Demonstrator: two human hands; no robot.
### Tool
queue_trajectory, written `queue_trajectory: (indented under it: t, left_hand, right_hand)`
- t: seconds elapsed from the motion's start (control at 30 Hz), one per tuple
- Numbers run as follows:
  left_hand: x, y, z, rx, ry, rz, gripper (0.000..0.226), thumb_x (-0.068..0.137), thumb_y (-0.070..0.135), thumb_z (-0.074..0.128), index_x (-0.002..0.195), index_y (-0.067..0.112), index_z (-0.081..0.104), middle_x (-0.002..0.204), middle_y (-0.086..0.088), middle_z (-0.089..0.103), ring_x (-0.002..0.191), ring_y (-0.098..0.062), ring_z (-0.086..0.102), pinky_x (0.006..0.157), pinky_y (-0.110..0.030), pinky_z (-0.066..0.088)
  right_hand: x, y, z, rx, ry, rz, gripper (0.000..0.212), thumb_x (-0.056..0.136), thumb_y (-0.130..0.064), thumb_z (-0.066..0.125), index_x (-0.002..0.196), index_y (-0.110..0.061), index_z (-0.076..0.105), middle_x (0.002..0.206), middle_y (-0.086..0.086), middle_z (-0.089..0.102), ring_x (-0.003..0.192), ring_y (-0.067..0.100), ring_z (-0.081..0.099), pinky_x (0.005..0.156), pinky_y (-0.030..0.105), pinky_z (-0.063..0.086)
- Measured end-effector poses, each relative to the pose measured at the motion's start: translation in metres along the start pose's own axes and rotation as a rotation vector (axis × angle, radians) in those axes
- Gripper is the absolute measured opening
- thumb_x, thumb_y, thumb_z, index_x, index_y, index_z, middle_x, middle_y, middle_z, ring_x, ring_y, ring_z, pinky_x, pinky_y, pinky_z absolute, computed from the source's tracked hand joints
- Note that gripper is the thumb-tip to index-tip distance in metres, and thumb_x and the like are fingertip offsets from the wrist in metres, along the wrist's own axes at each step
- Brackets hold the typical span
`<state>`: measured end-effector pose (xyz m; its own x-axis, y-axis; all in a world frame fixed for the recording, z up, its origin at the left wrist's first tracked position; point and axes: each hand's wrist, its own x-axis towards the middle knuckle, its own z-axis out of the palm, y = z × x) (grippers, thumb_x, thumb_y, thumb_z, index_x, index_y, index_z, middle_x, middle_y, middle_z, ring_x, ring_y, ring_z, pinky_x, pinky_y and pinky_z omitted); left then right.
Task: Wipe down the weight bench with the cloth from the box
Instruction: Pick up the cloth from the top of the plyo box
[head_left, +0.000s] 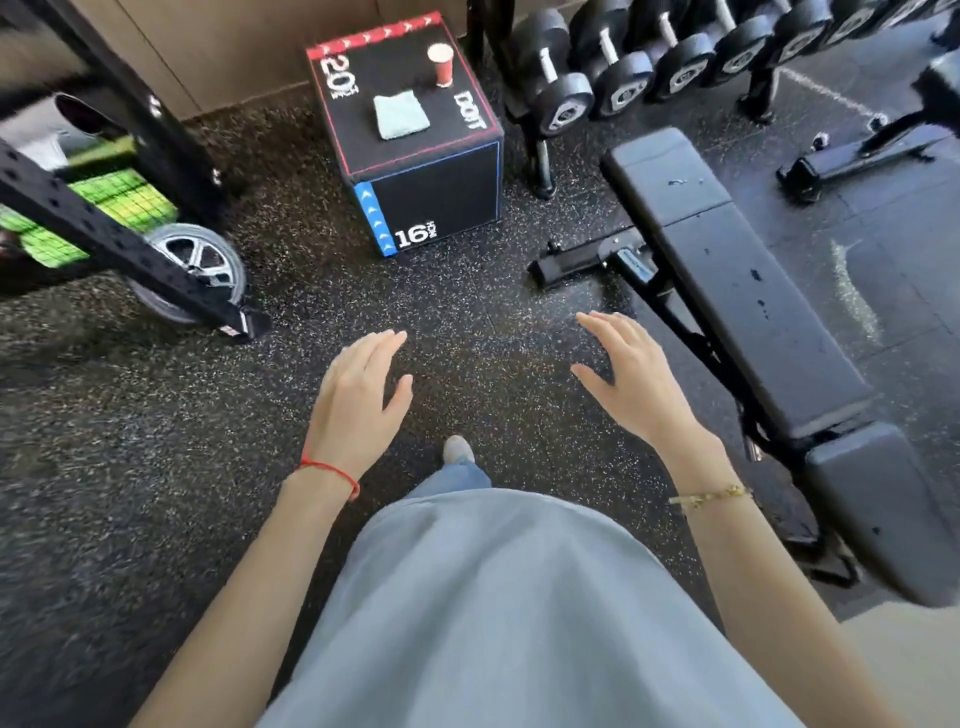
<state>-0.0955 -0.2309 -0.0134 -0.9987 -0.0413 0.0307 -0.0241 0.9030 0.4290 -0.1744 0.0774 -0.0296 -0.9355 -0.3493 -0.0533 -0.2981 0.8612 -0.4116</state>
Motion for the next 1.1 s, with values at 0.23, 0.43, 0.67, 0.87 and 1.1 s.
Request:
queue_trajectory:
  t: [0.23, 0.43, 0.67, 0.87, 1.1]
  left_hand:
    - [0.084, -0.062, -0.041, 0.012, 0.028, -0.069, 0.046, 0.098, 0.023, 0.052, 0.143, 0.014, 0.047, 0.145, -0.004, 0.049, 0.137, -0.018, 0.04, 0.119, -0.036, 0.027]
    - [0.152, -0.098, -0.05, -0.008, 0.039, -0.114, 0.045, 0.098, 0.024, 0.053, 0.142, 0.013, 0.048, 0.143, -0.004, 0.051, 0.136, -0.019, 0.042, 0.117, -0.041, 0.031]
    - [0.263, -0.134, -0.048, -0.02, 0.074, -0.186, 0.044, 0.097, 0.022, 0.054, 0.139, 0.011, 0.051, 0.14, -0.005, 0.054, 0.132, -0.02, 0.046, 0.116, -0.038, 0.034]
    - [0.369, -0.146, -0.06, -0.023, 0.104, -0.204, 0.044, 0.096, 0.019, 0.057, 0.138, 0.01, 0.052, 0.138, -0.006, 0.056, 0.131, -0.022, 0.048, 0.114, -0.042, 0.037]
    - [0.48, -0.168, -0.073, -0.005, 0.105, -0.248, 0.044, 0.097, 0.019, 0.056, 0.14, 0.01, 0.051, 0.141, -0.006, 0.053, 0.133, -0.021, 0.045, 0.116, -0.036, 0.031]
  right_hand:
    - [0.128, -0.057, 0.019, 0.064, -0.005, -0.097, 0.057, 0.091, -0.033, 0.06, 0.142, -0.018, 0.039, 0.144, 0.002, 0.045, 0.137, 0.023, 0.035, 0.114, 0.045, 0.03]
    - [0.219, -0.072, 0.026, 0.069, -0.04, -0.156, 0.057, 0.089, -0.03, 0.062, 0.141, -0.017, 0.041, 0.143, 0.003, 0.047, 0.136, 0.024, 0.036, 0.113, 0.044, 0.031]
    - [0.349, -0.057, 0.025, 0.048, -0.061, -0.191, 0.058, 0.089, -0.031, 0.063, 0.141, -0.018, 0.041, 0.142, 0.003, 0.047, 0.135, 0.025, 0.038, 0.112, 0.045, 0.031]
    - [0.467, -0.044, 0.004, 0.034, -0.059, -0.222, 0.058, 0.089, -0.032, 0.062, 0.141, -0.018, 0.041, 0.143, 0.002, 0.047, 0.135, 0.024, 0.038, 0.112, 0.043, 0.032]
    - [0.605, -0.042, -0.007, 0.027, -0.071, -0.291, 0.057, 0.089, -0.031, 0.062, 0.14, -0.016, 0.042, 0.142, 0.003, 0.048, 0.133, 0.025, 0.04, 0.111, 0.044, 0.034]
